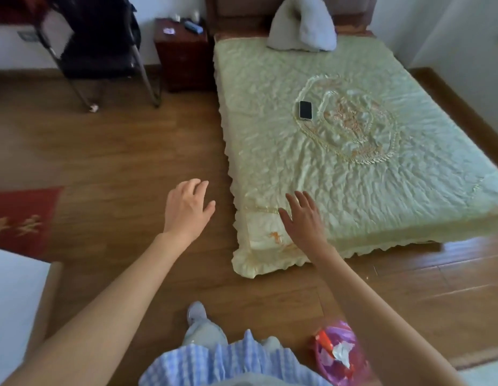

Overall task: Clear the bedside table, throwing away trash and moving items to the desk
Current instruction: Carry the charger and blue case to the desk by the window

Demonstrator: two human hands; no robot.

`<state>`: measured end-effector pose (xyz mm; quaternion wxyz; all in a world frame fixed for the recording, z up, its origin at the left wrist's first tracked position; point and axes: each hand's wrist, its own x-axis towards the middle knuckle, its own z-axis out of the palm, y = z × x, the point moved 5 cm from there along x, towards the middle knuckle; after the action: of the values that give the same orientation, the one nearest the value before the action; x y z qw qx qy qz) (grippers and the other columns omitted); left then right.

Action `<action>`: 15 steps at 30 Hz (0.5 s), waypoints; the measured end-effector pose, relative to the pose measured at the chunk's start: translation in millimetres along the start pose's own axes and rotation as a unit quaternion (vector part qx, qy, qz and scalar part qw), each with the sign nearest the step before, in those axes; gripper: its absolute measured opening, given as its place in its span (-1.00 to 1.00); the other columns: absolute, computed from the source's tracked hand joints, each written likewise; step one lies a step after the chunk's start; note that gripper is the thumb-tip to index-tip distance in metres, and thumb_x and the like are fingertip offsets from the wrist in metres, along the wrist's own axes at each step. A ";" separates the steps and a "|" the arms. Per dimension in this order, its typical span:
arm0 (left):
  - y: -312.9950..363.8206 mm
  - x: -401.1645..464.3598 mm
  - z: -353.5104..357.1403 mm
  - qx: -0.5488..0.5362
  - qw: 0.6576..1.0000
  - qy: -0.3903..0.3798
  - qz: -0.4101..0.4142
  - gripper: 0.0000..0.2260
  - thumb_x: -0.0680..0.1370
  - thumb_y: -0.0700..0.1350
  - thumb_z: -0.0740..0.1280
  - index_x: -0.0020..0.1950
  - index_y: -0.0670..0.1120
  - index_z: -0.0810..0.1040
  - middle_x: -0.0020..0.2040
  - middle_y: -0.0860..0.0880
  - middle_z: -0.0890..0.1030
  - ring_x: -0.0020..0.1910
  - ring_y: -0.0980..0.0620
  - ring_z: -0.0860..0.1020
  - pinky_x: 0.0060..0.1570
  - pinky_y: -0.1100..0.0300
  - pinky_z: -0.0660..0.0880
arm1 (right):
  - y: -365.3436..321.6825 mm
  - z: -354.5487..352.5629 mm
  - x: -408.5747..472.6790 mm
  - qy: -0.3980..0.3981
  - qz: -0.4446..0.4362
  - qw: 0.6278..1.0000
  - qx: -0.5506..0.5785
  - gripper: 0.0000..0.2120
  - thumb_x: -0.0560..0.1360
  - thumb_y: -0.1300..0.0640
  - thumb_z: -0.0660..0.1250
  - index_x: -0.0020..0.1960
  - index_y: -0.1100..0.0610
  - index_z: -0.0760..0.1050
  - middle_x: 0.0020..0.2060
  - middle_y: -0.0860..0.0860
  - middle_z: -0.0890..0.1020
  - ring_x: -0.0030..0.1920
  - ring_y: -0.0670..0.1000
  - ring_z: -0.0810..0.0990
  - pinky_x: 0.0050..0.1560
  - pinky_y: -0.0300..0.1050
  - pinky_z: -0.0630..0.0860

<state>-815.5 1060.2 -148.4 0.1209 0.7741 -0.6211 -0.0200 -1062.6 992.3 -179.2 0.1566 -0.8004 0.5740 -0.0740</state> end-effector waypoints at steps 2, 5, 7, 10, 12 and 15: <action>-34.8 11.8 -15.0 -0.005 1.000 0.010 -0.018 -0.57 0.53 -0.02 0.32 0.34 -0.18 0.44 0.28 -0.15 0.50 0.29 -0.17 0.43 0.23 -0.06 0.37 | -35.7 2.7 25.1 -0.003 -0.014 1.000 -0.003 -0.50 0.61 -0.09 0.06 0.48 0.11 0.20 0.48 0.12 0.24 0.51 0.12 0.06 0.48 0.08 0.08; -85.5 32.6 -33.2 -0.007 0.999 0.023 -0.029 -0.57 0.52 -0.03 0.34 0.33 -0.19 0.45 0.26 -0.17 0.52 0.27 -0.18 0.45 0.21 -0.07 0.39 | -88.6 6.5 64.1 0.003 -0.036 0.999 -0.005 -0.50 0.61 -0.09 0.05 0.48 0.11 0.20 0.48 0.12 0.24 0.51 0.11 0.06 0.49 0.07 0.07; -118.3 49.2 -43.5 -0.004 0.999 0.034 -0.028 -0.57 0.52 -0.03 0.34 0.32 -0.20 0.46 0.25 -0.17 0.53 0.26 -0.18 0.46 0.20 -0.07 0.40 | -122.0 7.6 89.6 0.023 -0.052 0.998 -0.003 -0.52 0.61 -0.08 0.08 0.45 0.12 0.24 0.46 0.13 0.28 0.50 0.12 0.09 0.47 0.08 0.11; -160.8 71.8 -57.6 -0.002 0.999 0.037 -0.035 -0.57 0.53 -0.01 0.32 0.33 -0.19 0.45 0.26 -0.16 0.51 0.27 -0.17 0.44 0.21 -0.06 0.38 | -166.3 8.2 125.3 0.044 -0.068 0.997 0.002 -0.54 0.60 -0.05 0.12 0.43 0.13 0.27 0.44 0.13 0.30 0.50 0.13 0.09 0.45 0.08 0.12; -183.9 83.8 -65.2 -0.001 0.999 0.034 -0.039 -0.57 0.54 0.00 0.30 0.35 -0.17 0.43 0.29 -0.14 0.49 0.30 -0.16 0.42 0.24 -0.05 0.36 | -192.3 7.2 144.7 0.056 -0.074 0.996 0.007 -0.54 0.60 -0.04 0.13 0.43 0.13 0.28 0.43 0.14 0.31 0.50 0.13 0.09 0.45 0.08 0.11; -215.5 101.3 -72.5 -0.001 0.998 0.037 -0.047 -0.56 0.55 0.02 0.28 0.37 -0.16 0.40 0.32 -0.13 0.46 0.32 -0.14 0.39 0.26 -0.03 0.34 | -228.2 7.0 170.7 0.060 -0.089 0.994 0.008 -0.55 0.60 -0.05 0.12 0.43 0.13 0.28 0.43 0.12 0.32 0.50 0.12 0.09 0.45 0.06 0.11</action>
<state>-573.1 1017.0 -111.7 0.1438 0.8026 -0.5789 0.0021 -799.8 899.3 -119.7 0.1210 -0.8410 0.5085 -0.1396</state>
